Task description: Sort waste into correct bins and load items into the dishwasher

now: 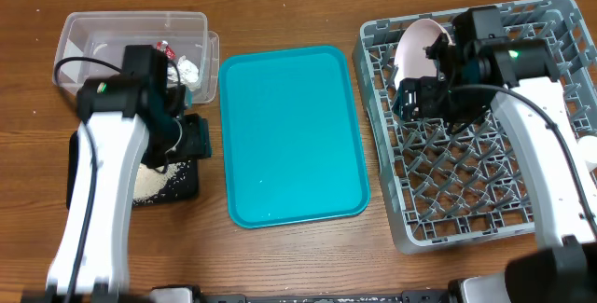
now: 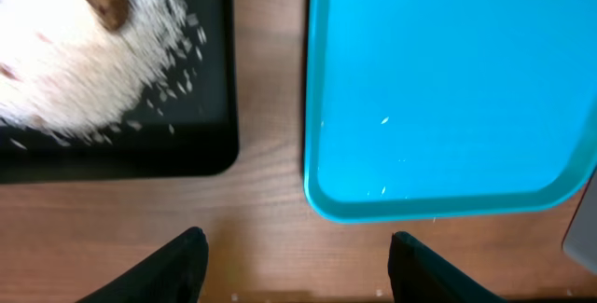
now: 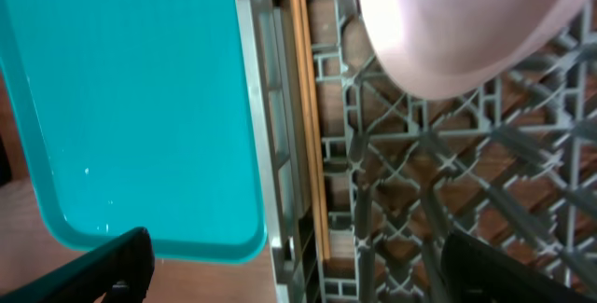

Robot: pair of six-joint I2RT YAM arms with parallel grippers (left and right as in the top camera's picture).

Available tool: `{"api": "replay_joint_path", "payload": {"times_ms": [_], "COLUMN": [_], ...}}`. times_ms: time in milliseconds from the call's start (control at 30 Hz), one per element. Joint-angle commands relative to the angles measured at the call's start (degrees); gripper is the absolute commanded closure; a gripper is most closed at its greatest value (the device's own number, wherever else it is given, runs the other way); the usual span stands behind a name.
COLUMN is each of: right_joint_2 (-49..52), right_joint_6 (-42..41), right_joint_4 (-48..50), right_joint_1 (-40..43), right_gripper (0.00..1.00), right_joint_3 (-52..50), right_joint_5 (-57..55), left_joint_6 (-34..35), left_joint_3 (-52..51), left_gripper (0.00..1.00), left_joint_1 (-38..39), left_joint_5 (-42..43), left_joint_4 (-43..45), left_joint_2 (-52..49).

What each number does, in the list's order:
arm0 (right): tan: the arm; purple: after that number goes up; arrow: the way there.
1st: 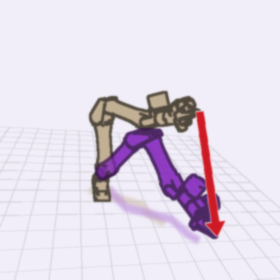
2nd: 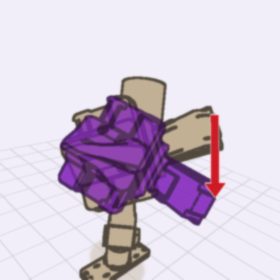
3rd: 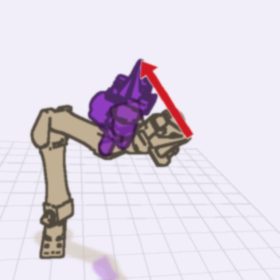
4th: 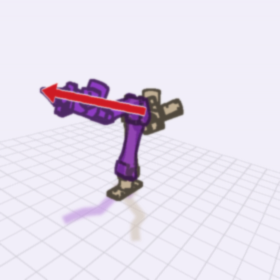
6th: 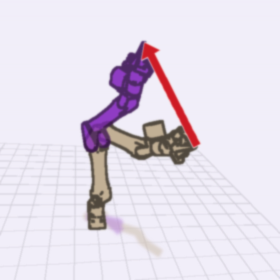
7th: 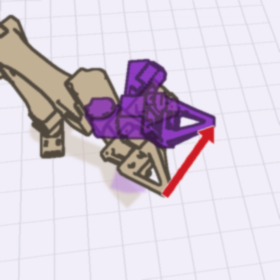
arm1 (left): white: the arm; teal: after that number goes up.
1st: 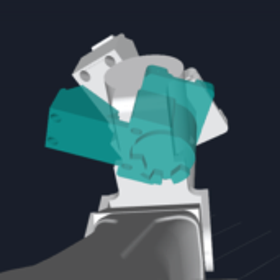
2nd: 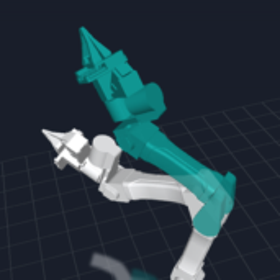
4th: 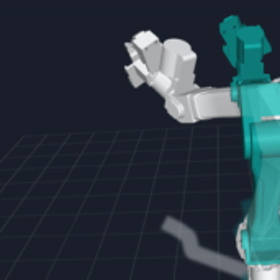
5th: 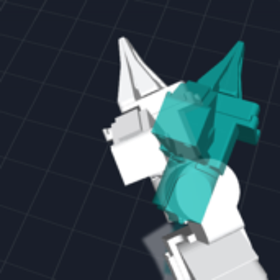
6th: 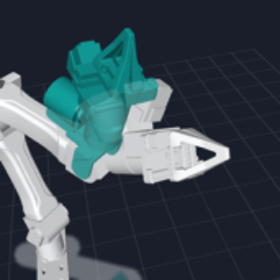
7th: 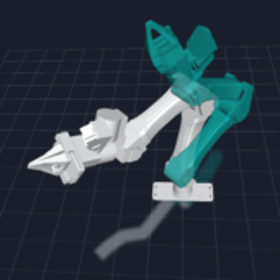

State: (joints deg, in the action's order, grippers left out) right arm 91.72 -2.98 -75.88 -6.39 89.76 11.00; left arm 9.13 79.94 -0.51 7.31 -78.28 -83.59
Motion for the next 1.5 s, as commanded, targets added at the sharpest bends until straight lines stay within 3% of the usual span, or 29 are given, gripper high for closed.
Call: {"api": "replay_joint_path", "payload": {"times_ms": [0, 133, 200, 233, 333, 467, 867, 1467], "right_joint_2": [-9.03, -20.9, -28.04, -32.0, -41.09, -45.57, -43.98, -37.35], "right_joint_6": [-0.24, -0.24, -0.28, -0.26, -0.24, -0.22, -0.22, -0.15], "right_joint_4": [4.28, 14.4, 19.58, 22.08, 25.29, 25.22, 23.87, 22.6], "right_joint_1": [0.2, 0.22, 0.26, 0.33, 0.37, 0.37, 0.37, 0.37], "right_gripper": [0.0, 0.0, 0.0, 0.0, 0.0, 0.0, 0.0, 0.0], "right_joint_3": [-5.11, -15.98, -21.99, -25.16, -31.19, -32.72, -32.72, -34.27], "right_joint_5": [-0.48, -0.52, -0.94, -1.95, -8.33, -9.86, -9.86, -10.14], "left_joint_6": [-1.44, -1.44, -1.03, -0.79, -0.81, -0.81, -0.81, -0.81], "left_joint_3": [-3.76, -10.71, -14.05, -15.78, -19.17, -19.37, -19.39, -19.39], "left_gripper": [0.35, 0.25, 0.12, 0.0, 0.0, 0.0, 0.0, 0.0], "left_joint_1": [-0.17, -0.17, -0.2, -0.2, -0.2, -0.2, -0.2, -0.2], "left_joint_5": [-2.6, -4.87, -6.36, -7.28, -8.9, -9.01, -8.98, -8.98], "left_joint_4": [3.41, 9.29, 11.5, 12.52, 15.13, 14.86, 3.28, 3.39], "left_joint_2": [12.48, 28.3, 36.83, 41.2, 51.43, 57.35, 59.23, 59.23]}}
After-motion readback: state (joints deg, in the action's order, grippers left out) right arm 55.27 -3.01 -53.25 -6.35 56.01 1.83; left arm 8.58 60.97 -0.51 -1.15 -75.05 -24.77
